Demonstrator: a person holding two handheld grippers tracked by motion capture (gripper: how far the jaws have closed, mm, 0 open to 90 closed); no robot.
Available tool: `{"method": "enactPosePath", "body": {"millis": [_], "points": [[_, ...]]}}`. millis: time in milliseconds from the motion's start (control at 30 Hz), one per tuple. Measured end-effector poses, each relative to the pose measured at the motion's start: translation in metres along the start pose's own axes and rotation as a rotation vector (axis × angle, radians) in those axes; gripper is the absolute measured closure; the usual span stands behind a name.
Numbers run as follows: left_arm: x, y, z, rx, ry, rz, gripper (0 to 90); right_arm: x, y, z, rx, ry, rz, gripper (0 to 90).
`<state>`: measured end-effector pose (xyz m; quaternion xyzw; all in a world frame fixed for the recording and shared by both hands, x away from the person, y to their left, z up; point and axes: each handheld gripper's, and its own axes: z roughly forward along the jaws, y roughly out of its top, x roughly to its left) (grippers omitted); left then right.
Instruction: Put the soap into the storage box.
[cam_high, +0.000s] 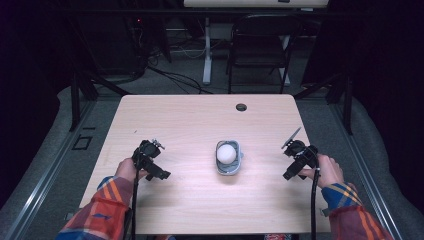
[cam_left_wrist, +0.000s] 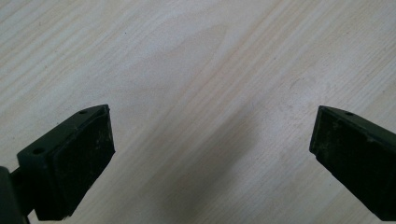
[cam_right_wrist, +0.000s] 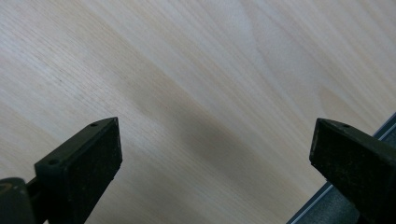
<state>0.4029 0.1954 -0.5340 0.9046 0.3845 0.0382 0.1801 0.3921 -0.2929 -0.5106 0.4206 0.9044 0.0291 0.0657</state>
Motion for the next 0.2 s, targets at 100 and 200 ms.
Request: {"method": "enactPosePath", "body": {"millis": [100, 200], "points": [[0.0001, -0.0001, -0.0002, -0.002, -0.001, 0.000, 0.0, 0.0006, -0.0029, 0.0056, 0.011, 0.000, -0.010, 2.4], [0.0002, -0.0001, -0.0004, -0.002, 0.002, 0.004, 0.0, 0.0025, -0.0057, 0.0114, -0.019, 0.011, 0.023, 2.9]]}}
